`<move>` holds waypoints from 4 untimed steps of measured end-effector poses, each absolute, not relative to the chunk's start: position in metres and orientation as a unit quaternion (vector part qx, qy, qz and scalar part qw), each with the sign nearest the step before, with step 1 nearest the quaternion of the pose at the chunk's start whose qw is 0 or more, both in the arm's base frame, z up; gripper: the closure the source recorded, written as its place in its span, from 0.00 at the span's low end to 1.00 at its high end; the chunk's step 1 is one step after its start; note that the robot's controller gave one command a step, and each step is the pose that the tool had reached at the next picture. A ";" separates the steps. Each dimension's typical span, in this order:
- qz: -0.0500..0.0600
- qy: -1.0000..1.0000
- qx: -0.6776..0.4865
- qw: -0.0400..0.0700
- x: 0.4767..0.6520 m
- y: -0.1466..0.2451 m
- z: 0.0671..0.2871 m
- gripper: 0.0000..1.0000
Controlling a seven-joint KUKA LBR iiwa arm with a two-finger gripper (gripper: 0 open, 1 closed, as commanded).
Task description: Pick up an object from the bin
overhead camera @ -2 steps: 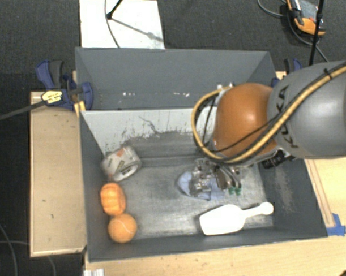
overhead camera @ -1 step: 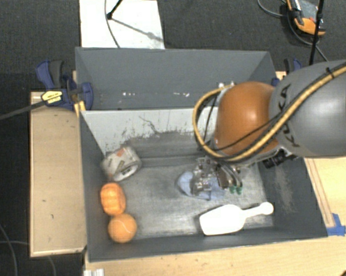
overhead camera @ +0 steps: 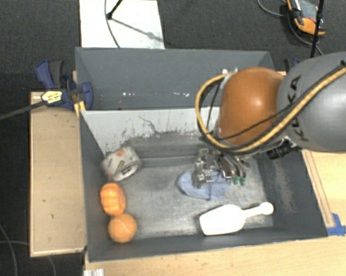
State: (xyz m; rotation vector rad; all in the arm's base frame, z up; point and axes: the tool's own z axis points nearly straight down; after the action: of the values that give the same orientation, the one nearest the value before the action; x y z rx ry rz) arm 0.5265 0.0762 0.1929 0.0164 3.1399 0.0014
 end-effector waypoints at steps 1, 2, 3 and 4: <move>0.000 1.000 0.019 0.000 0.523 0.082 0.127 0.00; 0.001 1.000 0.020 0.001 0.524 0.082 0.128 0.00; 0.001 0.999 -0.040 0.007 0.584 0.067 0.075 1.00; 0.001 0.999 -0.040 0.007 0.584 0.066 0.075 1.00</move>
Offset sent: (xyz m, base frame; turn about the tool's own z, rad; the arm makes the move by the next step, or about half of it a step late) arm 0.0000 0.0000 0.0000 0.0000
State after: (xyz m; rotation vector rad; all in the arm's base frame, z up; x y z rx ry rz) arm 0.5840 0.0665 0.0750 -0.1245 3.1257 0.0040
